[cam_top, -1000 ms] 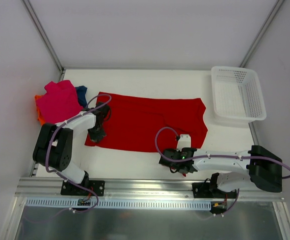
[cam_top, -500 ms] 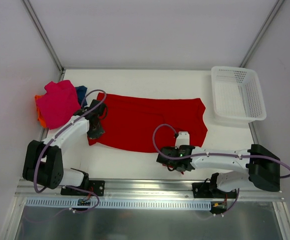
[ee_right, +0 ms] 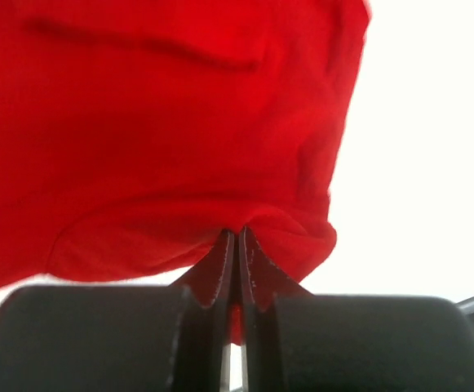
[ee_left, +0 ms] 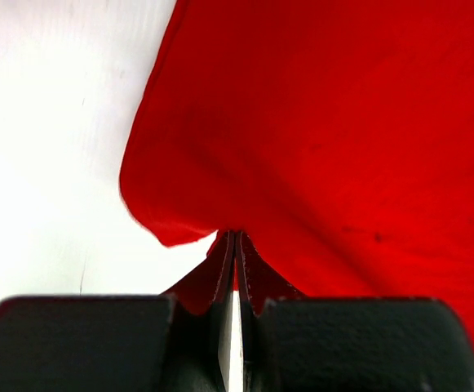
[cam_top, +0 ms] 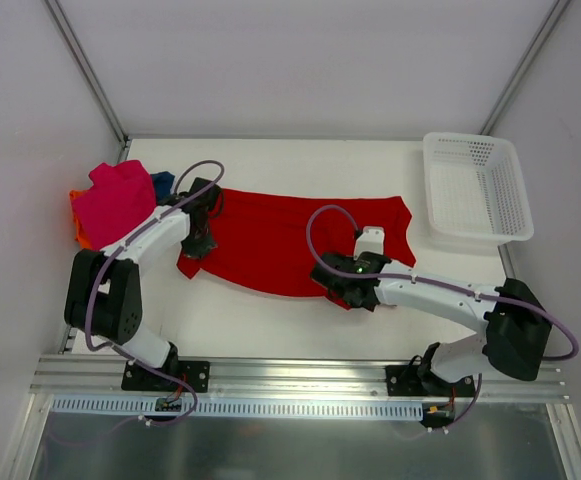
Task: Fold and stack the t-shirts
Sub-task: Fold the tshirt
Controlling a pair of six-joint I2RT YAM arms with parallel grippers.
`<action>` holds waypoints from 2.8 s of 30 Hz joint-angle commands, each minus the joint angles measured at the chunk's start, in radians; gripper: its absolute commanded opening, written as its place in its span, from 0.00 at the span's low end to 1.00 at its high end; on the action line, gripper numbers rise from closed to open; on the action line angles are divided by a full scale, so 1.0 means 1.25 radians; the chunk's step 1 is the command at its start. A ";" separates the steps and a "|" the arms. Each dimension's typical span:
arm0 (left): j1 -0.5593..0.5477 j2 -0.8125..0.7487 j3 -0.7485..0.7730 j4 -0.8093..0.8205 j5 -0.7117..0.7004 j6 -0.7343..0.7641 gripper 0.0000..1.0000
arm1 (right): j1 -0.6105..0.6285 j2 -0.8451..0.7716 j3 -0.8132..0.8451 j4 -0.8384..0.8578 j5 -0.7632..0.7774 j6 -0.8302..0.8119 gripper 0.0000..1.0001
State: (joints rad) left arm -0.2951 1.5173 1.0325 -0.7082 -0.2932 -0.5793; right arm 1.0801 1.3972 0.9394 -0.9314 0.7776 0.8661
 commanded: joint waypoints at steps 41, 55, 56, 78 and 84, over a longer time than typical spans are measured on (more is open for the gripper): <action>0.119 0.687 0.952 -0.183 0.136 0.279 0.00 | -0.462 0.487 0.561 0.162 -0.016 -0.592 0.00; 0.127 0.755 1.021 -0.186 0.152 0.293 0.02 | -0.511 0.593 0.666 0.143 -0.047 -0.617 0.01; 0.128 0.756 1.021 -0.184 0.151 0.293 0.02 | -0.512 0.597 0.670 0.141 -0.048 -0.620 0.00; 0.107 0.617 1.031 -0.142 0.091 0.271 0.99 | -0.534 0.532 0.759 0.155 0.027 -0.676 0.99; 0.070 0.517 0.895 -0.138 0.065 0.254 0.99 | -0.489 0.385 0.574 0.216 0.037 -0.651 0.99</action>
State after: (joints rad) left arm -0.1757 2.2887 2.2173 -0.8879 -0.1905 -0.2432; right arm 0.4282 2.0163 1.7409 -0.7052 0.7864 0.0467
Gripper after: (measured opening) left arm 0.990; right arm 0.993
